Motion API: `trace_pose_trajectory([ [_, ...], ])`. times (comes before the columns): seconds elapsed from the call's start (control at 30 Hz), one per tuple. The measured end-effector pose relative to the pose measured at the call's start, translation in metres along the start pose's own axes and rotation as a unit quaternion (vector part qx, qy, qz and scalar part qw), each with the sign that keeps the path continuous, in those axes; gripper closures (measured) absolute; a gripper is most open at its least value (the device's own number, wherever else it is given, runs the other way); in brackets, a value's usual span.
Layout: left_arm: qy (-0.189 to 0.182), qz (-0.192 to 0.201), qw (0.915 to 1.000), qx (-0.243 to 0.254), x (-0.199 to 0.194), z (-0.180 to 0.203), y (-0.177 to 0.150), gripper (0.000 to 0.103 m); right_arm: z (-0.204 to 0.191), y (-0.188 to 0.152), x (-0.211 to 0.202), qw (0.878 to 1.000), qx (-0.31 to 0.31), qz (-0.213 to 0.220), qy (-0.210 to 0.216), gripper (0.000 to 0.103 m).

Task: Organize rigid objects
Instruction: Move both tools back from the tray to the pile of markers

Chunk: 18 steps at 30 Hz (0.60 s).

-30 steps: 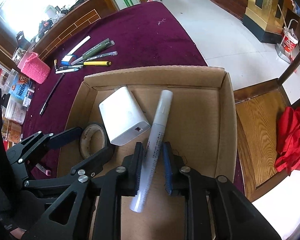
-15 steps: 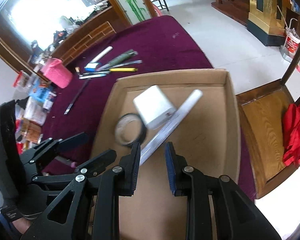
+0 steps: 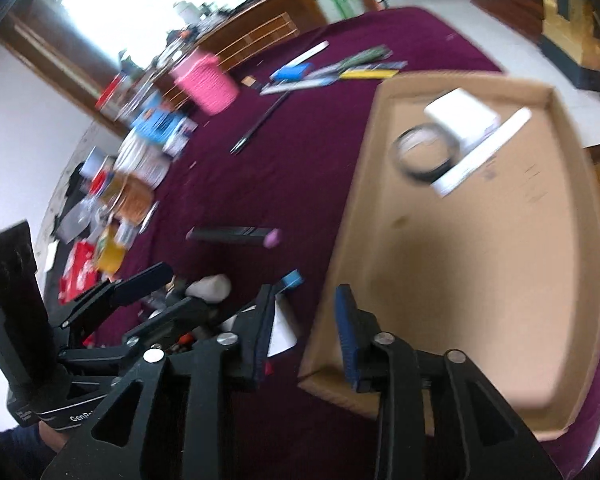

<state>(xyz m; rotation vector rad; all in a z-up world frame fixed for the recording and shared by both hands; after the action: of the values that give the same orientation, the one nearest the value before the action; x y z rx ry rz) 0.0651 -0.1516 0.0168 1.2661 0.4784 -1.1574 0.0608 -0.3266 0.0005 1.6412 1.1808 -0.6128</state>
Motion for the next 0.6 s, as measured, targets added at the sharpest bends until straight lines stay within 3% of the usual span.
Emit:
trace_pose_trajectory([
  [0.2,0.037,0.002,0.9973,-0.063,-0.034,-0.085,-0.048,0.037,-0.040,-0.007,0.034,0.999,-0.022,-0.033,0.015,0.074],
  [0.33,0.054,-0.005,0.9913,-0.120,-0.044,-0.131,-0.066,0.037,-0.046,0.008,0.054,0.998,-0.033,-0.039,-0.024,0.074],
  [0.47,0.052,0.006,0.9897,-0.134,-0.057,-0.145,-0.074,0.037,-0.038,0.015,0.075,0.996,-0.024,-0.054,-0.070,0.074],
  [0.6,0.051,0.015,0.9911,-0.122,-0.063,-0.149,-0.078,0.037,-0.040,0.001,0.086,0.997,0.003,-0.069,-0.043,0.067],
])
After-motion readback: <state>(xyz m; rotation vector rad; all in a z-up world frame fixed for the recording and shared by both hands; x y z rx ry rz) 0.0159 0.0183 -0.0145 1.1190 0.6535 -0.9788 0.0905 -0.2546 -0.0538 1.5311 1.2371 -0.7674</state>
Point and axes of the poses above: each gripper's, at about its wrist camera, not at the fingertips, and x roughly the way its jaws point, z to its right, y to its top, the point moved 1 cm from there along x, roughly the way its jaws point, and after that the axes turned 12 degrees about -x, right-handed, at the moved point
